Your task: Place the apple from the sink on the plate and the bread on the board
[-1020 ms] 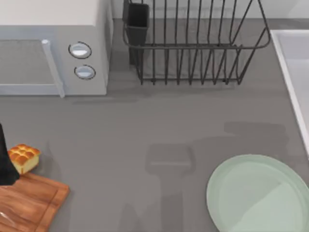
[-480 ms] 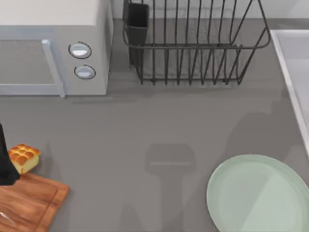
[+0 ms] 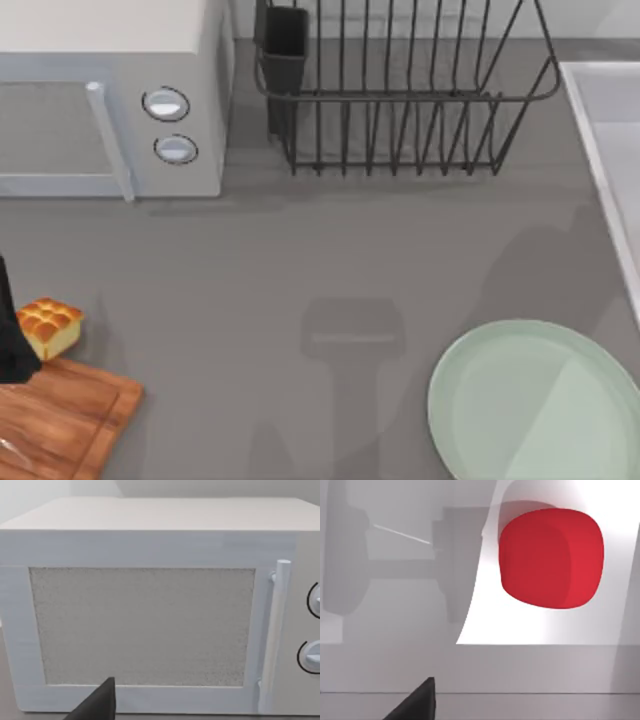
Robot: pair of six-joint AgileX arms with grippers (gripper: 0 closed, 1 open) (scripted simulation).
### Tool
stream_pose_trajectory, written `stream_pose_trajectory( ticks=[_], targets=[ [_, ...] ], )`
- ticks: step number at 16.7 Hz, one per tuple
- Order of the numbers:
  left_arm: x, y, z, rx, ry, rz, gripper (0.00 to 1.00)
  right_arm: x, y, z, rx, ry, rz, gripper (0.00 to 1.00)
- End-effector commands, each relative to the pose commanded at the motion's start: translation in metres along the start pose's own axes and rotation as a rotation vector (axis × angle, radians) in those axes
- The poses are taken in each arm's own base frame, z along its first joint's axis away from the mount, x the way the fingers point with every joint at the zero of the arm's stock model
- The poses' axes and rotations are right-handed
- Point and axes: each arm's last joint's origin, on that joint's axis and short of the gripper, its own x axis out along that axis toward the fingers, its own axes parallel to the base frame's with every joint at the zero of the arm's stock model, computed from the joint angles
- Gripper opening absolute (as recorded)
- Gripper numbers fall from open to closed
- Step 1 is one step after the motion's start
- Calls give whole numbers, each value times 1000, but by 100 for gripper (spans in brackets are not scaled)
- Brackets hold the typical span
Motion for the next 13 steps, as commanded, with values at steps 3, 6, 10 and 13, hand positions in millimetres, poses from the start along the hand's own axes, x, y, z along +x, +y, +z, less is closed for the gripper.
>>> stream_pose_trajectory(
  ticks=[3,6,10,13],
  targets=[
    [0,0,0,0,0,0,100,25,-1,3,1,7,2,100],
    [0,0,0,0,0,0,100,73,-4,7,2,-7,-2,100],
    [0,0,0,0,0,0,100,134,-3,3,4,-11,-4,100],
    [0,0,0,0,0,0,100,151,-2,-1,5,1,0,100]
  ],
)
